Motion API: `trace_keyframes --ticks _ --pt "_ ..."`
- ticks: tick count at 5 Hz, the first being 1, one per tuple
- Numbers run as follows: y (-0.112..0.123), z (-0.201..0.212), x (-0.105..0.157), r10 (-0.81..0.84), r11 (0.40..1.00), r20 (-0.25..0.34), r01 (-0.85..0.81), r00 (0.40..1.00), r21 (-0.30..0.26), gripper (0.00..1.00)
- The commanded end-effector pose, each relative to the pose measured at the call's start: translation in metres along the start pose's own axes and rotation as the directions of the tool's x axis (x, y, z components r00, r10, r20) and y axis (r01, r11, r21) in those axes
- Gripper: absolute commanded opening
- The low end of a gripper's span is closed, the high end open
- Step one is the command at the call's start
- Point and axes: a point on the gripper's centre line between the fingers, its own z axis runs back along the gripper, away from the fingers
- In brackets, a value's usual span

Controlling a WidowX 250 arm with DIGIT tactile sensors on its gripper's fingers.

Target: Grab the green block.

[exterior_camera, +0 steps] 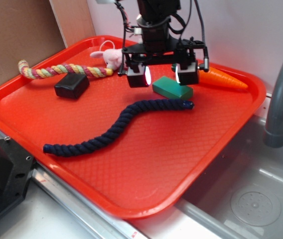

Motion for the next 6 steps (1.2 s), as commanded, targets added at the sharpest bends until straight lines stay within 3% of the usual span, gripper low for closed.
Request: trace_keyframes --ticks 1,2,3,4,5,6 --pt "-0.029 -0.015 0.014 0.001 1.0 -0.038 -0.001 0.999 0.001 1.0" --pt "-0.031 -0.02 0.014 -0.009 1.0 -0.053 0.009 0.999 0.002 1.0" --pt "-0.028 -0.014 0.007 -0.098 0.993 -0.078 0.092 0.992 -0.076 0.0" --pt "-0.021 0.014 0.002 -0.334 0.919 -0.068 0.309 0.94 -0.244 0.0" --pt "-0.012 0.045 -0.001 -0.476 0.858 -0.098 0.437 0.874 -0.27 0.0" --pt "0.013 0.097 0.009 -0.533 0.833 -0.03 0.519 0.845 -0.19 0.0"
